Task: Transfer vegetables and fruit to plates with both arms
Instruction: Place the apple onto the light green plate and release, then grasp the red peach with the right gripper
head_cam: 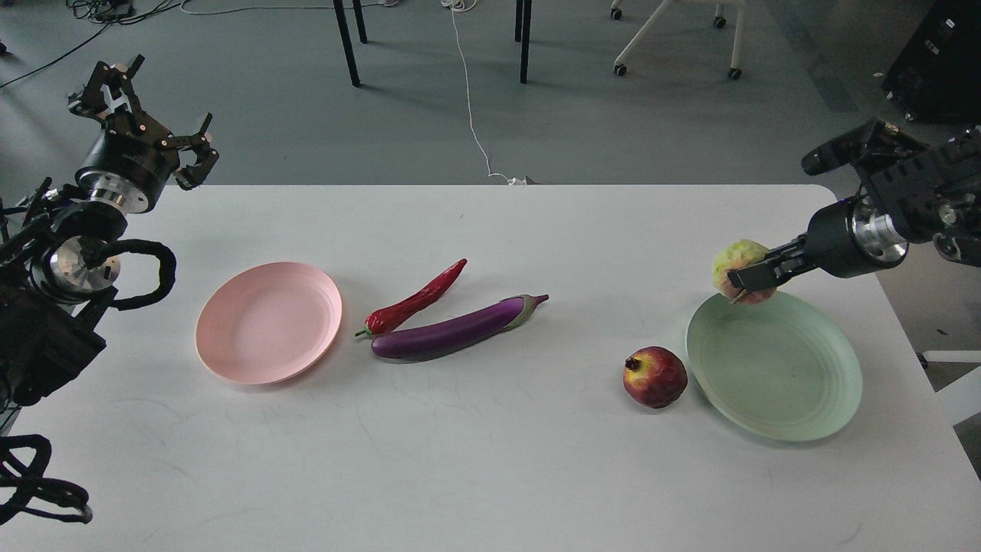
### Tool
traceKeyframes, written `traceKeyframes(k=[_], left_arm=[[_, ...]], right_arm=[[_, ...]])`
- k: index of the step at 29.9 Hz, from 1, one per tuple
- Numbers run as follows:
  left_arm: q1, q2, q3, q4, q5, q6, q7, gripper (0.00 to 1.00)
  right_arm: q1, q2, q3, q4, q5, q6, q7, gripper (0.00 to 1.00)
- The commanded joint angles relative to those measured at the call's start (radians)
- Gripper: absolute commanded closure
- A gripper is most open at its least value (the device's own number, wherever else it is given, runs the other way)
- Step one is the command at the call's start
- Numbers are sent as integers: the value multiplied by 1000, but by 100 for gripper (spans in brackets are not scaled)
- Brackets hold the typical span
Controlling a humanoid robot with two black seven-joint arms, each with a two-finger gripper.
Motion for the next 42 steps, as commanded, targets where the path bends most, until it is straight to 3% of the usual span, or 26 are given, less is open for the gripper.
traceKeyframes(k=[1,4,9,18,31,42], left_arm=[[0,-1,0,-1,2,4,2,2],[0,-1,2,-1,2,4,2,2],[0,2,2,-1,2,1,2,2],[5,6,2,-1,2,-2,2,2],[8,21,2,-1,2,-2,2,2],[23,43,0,-1,0,-4,0,2]], right_arm=[[-64,-41,10,-16,-8,-8,0,49],[-96,-44,27,-18,-6,-13,0,43],[-119,-44,62,-19,-6,-13,-23,5],[-26,-15,65,-24,3,4,-43,2],[74,301,76,138,205,-2,-37,3],[24,397,2,142,193,-13,-34,4]])
